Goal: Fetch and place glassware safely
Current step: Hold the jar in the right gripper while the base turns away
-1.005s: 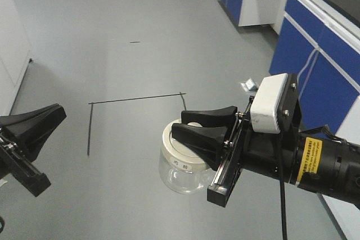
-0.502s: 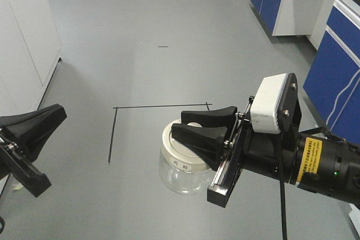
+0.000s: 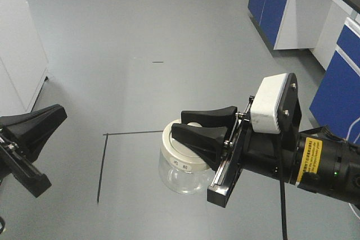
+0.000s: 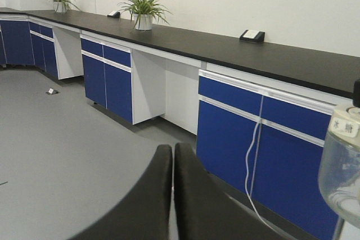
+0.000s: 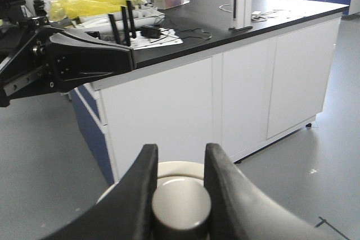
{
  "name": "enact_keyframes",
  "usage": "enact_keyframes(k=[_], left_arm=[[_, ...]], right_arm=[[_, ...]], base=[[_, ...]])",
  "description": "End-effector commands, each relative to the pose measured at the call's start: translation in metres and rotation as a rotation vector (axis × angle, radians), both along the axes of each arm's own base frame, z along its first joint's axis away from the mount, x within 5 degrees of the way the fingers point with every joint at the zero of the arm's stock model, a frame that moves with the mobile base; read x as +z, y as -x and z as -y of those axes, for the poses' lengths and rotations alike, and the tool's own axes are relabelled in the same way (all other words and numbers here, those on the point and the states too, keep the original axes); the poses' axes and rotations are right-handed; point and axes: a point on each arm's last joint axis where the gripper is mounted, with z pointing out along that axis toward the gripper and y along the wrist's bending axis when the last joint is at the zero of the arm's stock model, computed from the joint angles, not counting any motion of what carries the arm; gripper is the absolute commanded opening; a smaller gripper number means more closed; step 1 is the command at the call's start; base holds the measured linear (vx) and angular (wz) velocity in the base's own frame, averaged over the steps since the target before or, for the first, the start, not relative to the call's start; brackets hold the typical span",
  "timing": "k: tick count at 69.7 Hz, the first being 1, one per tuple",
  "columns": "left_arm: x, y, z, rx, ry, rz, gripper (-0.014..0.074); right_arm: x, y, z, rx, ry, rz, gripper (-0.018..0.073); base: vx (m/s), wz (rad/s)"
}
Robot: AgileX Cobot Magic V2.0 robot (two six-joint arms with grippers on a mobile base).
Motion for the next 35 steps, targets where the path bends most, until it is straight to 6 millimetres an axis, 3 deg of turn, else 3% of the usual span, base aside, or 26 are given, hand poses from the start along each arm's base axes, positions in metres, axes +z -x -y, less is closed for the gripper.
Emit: enact_keyframes(k=[1,35], left_arm=[[0.0154,0.0006,0.0021,-0.023,0.069,0.062,-0.0001],[0.0154,0.0006,0.0021,-0.023,0.069,0.062,-0.0001]], right_arm=[[0.022,0.0032,-0.0006,0.028,-0.101,0.057,-0.0001],[0.022,0.0032,-0.0006,0.028,-0.101,0.057,-0.0001]], base=[[0.45,-0.04],[0.47,-0.03]])
